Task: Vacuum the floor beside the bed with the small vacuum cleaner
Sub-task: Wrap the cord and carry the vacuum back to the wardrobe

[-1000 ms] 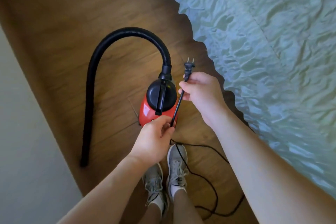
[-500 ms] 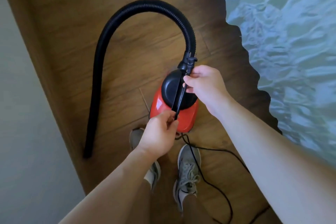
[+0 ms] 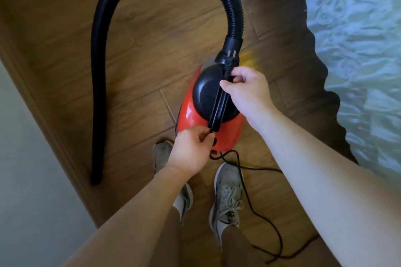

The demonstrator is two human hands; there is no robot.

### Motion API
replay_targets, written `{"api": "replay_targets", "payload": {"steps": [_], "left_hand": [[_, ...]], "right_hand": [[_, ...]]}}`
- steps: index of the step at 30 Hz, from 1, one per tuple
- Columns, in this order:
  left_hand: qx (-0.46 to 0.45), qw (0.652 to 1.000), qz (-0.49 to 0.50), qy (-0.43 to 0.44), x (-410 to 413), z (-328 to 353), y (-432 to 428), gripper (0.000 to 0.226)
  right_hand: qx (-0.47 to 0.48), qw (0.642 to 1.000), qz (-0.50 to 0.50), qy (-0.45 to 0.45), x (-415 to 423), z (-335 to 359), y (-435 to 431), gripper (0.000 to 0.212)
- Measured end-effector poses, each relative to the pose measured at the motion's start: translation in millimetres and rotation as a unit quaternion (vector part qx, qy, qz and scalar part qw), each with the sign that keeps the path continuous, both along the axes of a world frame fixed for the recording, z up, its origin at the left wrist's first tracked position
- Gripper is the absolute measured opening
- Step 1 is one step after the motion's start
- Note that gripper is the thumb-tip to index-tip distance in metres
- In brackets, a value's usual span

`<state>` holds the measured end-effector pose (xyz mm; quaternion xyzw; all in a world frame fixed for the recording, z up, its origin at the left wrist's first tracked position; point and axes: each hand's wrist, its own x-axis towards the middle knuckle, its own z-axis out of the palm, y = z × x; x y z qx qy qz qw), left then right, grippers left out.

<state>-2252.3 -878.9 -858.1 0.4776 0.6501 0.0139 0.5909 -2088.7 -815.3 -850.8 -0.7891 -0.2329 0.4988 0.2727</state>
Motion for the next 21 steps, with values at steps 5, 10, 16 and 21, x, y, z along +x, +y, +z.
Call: {"api": "replay_targets", "payload": {"steps": [5,10,16,21], "left_hand": [[-0.008,1.000,-0.014,0.012,-1,-5,6,0.015],[-0.023,0.998,-0.047,0.017,-4,-8,8,0.020],[-0.027,0.995,-0.090,0.025,-9,-4,17,0.015],[-0.003,0.994,-0.105,0.043,-17,5,44,0.007]], "right_hand": [[0.004,0.999,-0.023,0.023,-2,-3,-5,0.029],[0.015,0.998,-0.043,0.041,-7,-5,-11,0.045],[0.007,0.998,-0.043,0.046,-9,-10,-11,0.056],[-0.008,0.998,-0.047,0.026,-6,-7,-10,0.050]]}}
